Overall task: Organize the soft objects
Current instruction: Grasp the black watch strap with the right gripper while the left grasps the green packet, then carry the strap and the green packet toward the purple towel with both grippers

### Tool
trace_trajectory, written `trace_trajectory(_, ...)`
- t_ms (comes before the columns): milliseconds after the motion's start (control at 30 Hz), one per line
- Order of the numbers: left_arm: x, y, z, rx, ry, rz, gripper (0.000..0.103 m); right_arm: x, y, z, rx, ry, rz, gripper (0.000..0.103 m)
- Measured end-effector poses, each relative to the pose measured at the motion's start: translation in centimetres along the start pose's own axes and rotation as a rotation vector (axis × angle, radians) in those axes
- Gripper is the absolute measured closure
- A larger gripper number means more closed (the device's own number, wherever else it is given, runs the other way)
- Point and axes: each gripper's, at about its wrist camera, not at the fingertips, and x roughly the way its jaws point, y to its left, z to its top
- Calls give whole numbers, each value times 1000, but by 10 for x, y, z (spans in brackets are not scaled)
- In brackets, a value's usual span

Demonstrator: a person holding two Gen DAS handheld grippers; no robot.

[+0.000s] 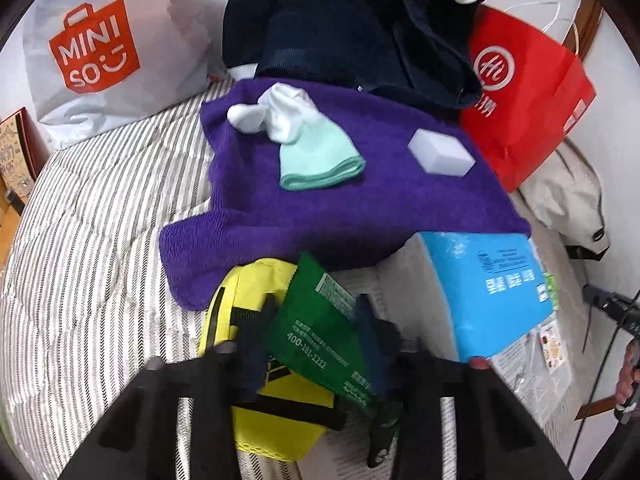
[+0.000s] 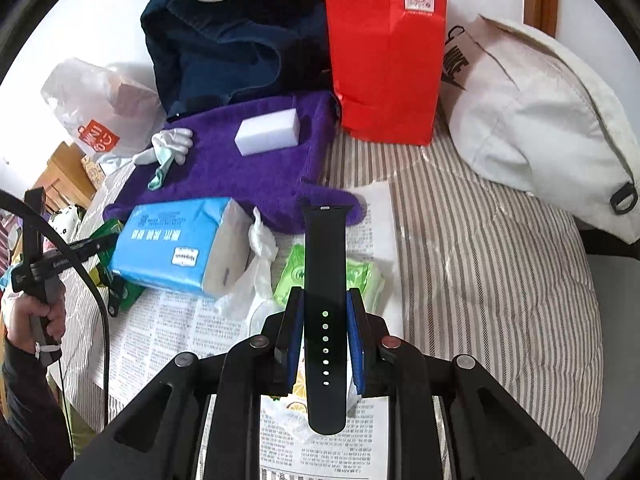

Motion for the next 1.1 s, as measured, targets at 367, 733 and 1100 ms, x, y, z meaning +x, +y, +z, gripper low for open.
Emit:
trace_trajectory(367,-21,-7,-4,-4,-85,-49,90,5,1,-6,7,21,6,82)
trace_trajectory(733,-15,-22,-15,-1,-30,-111,93,5,2,-7,3,23,19,82)
trace_trajectory(1100,-30,-17,-14,-40,-90,-102,99,-3,13,-8,-18,10,41,82)
